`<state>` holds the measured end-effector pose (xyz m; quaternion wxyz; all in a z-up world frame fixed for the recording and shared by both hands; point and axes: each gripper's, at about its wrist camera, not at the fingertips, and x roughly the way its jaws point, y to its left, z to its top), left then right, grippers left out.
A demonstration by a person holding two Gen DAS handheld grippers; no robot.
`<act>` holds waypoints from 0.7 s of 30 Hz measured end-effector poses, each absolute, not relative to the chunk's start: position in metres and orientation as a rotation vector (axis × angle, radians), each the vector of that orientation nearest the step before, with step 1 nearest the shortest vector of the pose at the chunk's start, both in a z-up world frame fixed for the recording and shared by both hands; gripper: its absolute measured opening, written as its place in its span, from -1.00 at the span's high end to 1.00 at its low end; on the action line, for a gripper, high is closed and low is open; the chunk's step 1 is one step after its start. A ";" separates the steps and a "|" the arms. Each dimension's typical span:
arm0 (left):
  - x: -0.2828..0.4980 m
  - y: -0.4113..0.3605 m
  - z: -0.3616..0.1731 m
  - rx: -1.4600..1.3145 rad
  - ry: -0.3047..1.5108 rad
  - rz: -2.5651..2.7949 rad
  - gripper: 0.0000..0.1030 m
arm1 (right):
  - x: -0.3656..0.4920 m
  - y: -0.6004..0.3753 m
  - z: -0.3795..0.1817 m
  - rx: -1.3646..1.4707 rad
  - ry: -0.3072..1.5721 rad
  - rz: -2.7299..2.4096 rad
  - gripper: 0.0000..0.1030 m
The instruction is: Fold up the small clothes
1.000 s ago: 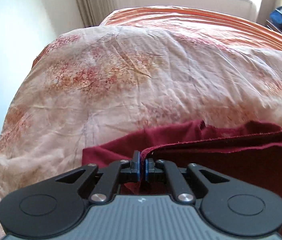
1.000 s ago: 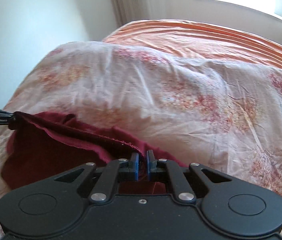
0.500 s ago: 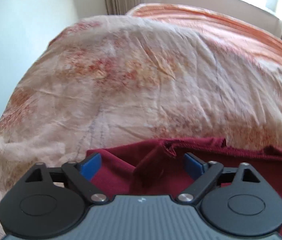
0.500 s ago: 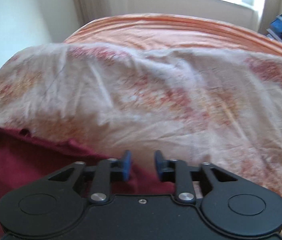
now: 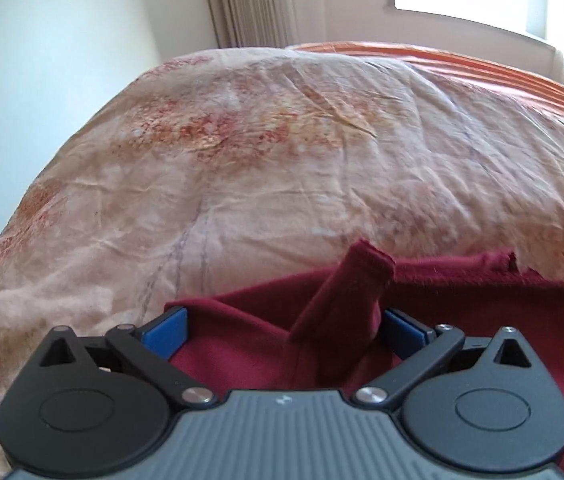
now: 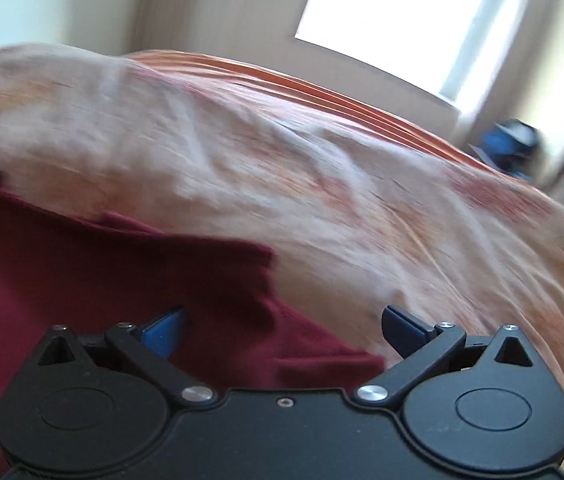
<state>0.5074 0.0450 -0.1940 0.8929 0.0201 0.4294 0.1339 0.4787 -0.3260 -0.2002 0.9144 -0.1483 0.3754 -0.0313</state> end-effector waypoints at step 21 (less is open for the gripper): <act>0.406 0.052 -0.177 0.049 0.816 0.296 -0.99 | 0.365 -0.254 -0.191 -0.364 0.619 -0.016 -0.99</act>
